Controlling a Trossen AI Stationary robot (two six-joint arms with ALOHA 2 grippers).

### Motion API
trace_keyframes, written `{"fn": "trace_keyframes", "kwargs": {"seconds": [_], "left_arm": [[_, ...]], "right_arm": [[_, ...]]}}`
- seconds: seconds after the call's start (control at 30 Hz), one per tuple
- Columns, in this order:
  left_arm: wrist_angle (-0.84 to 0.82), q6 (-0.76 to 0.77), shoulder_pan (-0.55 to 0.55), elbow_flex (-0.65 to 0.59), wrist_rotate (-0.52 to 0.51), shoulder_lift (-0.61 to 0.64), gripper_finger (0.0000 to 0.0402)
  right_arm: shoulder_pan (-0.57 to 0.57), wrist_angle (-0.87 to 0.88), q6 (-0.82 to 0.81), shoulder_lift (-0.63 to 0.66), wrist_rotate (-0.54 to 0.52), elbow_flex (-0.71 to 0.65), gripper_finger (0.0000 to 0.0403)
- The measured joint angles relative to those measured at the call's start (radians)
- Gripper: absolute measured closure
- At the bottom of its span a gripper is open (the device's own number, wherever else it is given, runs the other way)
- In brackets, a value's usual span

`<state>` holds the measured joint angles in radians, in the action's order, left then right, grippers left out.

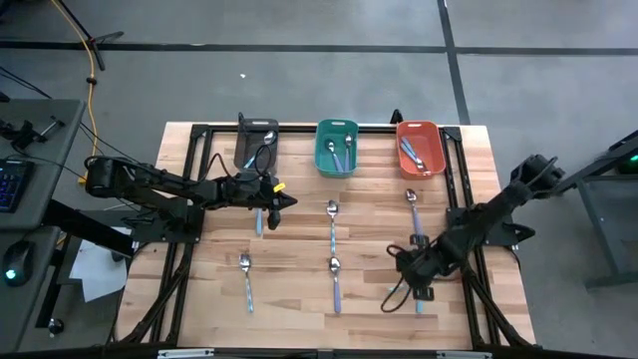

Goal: Sort silverware by color (type)
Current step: Put the bottom right white spoon into the black bin

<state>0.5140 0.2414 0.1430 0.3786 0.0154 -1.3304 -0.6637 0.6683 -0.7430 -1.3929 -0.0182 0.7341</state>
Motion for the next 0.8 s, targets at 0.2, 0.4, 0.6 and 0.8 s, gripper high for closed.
{"fn": "trace_keyframes", "kwargs": {"seconds": [0.2, 0.4, 0.6, 0.8], "left_arm": [[0.000, 0.009, 0.000, 0.000, 0.000, 0.000, 0.0401], [0.000, 0.009, 0.000, 0.000, 0.000, 0.000, 0.0401], [-0.001, 0.009, 0.000, 0.000, 0.000, -0.001, 0.0401], [-0.001, 0.014, 0.000, 0.000, 0.000, -0.001, 0.0401]], "right_arm": [[-0.018, -0.013, 0.002, -0.082, 0.039, 0.015, 0.0274], [-0.018, -0.047, 0.022, -0.135, 0.072, 0.015, 0.0274], [-0.018, -0.047, 0.074, -0.181, 0.067, 0.020, 0.0292], [-0.006, -0.042, 0.108, -0.190, 0.064, 0.019, 0.0352]]}}
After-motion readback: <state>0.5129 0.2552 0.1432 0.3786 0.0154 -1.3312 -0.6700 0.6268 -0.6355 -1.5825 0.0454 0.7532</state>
